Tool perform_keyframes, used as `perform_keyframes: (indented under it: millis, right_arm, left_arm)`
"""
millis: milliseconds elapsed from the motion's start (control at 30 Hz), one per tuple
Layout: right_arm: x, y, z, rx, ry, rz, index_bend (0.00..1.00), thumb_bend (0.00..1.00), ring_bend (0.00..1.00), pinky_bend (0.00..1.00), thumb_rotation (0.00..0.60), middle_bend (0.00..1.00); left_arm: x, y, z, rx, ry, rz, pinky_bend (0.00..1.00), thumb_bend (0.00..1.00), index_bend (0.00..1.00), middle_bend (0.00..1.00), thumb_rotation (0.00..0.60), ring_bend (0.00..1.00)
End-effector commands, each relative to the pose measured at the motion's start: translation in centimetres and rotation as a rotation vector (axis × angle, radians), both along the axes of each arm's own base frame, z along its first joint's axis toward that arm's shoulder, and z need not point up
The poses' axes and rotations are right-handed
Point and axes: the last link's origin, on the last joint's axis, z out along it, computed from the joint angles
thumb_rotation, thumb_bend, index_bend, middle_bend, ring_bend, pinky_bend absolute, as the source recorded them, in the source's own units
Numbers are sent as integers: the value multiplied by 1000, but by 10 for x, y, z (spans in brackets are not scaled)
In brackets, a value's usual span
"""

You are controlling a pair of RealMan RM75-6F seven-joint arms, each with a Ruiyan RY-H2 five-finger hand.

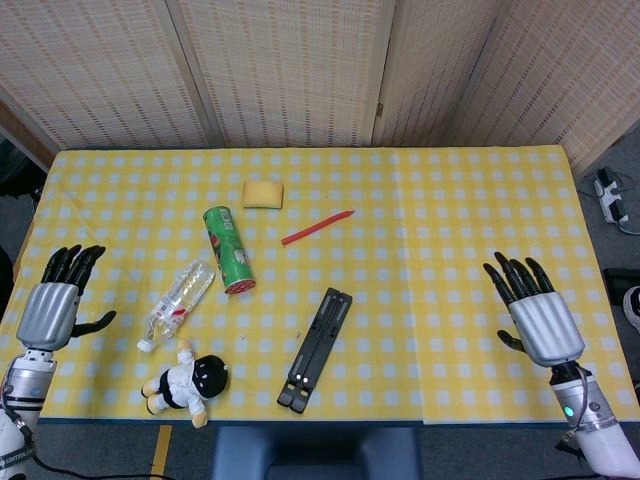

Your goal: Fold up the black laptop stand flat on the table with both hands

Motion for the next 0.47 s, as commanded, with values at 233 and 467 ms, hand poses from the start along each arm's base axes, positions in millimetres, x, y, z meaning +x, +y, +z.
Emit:
perform_keyframes:
  millis: [233,467]
  right_arm:
    - [-39,42,18,-101,-82,-98,0,167,95,77,600,26]
    - [-43,45,19,-97,-96,-93,0,167,98,77,600,26]
  left_arm:
    - [-10,-58,8,63,23,28,0,224,128,130,600,0]
    - [-12,-75,1,42,19,59,0,224,130,130,600,0]
